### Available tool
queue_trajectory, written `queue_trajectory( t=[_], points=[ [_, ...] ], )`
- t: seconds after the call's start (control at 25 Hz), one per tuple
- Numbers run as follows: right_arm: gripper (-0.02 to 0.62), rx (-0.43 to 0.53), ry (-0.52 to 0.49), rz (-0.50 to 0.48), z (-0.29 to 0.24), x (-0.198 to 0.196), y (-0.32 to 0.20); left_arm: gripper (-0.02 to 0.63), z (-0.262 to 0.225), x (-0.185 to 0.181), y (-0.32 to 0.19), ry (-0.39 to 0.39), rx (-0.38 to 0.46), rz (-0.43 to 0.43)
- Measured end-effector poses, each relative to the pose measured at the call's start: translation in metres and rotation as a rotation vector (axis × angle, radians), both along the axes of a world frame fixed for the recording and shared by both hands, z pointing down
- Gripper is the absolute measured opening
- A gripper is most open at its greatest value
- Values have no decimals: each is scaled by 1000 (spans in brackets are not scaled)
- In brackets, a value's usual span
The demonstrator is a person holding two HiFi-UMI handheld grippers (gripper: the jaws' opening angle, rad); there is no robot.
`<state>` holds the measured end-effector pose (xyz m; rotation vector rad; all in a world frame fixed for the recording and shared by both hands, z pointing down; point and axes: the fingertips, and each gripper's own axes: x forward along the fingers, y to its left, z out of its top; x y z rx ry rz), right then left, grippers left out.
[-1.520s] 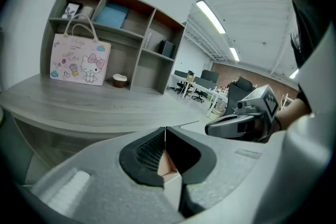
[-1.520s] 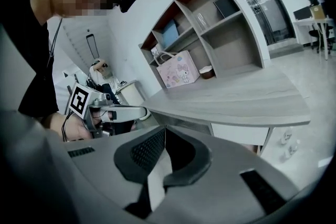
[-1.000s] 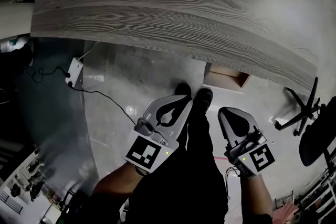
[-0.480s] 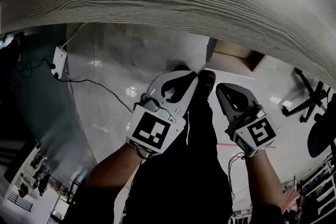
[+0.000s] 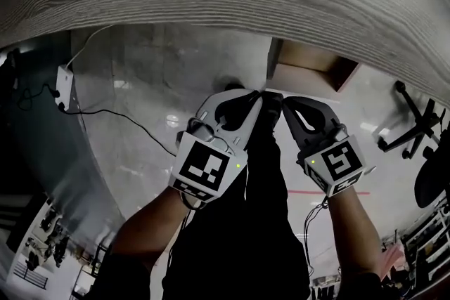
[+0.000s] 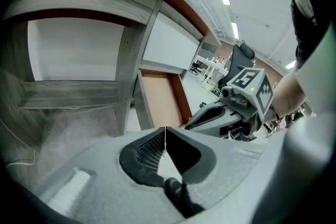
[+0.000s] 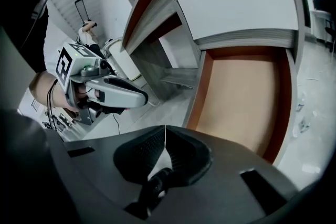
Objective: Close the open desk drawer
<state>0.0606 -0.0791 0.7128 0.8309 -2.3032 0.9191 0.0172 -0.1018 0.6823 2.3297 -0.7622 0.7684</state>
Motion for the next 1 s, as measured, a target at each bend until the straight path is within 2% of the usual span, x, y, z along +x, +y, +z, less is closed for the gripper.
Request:
queue_trajectory(
  t=[0.16, 0.24, 0.36, 0.44, 0.52, 0.6, 0.76, 0.88, 1.0],
  points=[
    [26, 3, 70, -79, 23, 4, 5, 11, 20, 3, 1, -6, -22, -8],
    [135, 17, 138, -133, 35, 8, 6, 11, 24, 3, -2, -3, -25, -17],
    [158, 97, 321, -240, 51, 20, 4, 9, 26, 5, -2, 3, -31, -20],
    [158, 167, 466, -358, 65, 28, 5, 9, 27, 6, -3, 6, -35, -23],
    [160, 202, 552, -465, 78, 30, 10, 9, 27, 6, -5, 9, -40, -29],
    [161, 212, 580, -518, 86, 28, 14, 9, 28, 7, -7, 12, -42, -34],
    [167, 247, 660, -559, 95, 29, 12, 11, 34, 6, -9, 12, -46, -31],
    [127, 277, 701, -564, 97, 31, 7, 9, 37, 6, -10, 10, -46, -30],
    [118, 295, 710, -578, 96, 33, 7, 11, 38, 3, -11, 10, -49, -40]
  ],
)
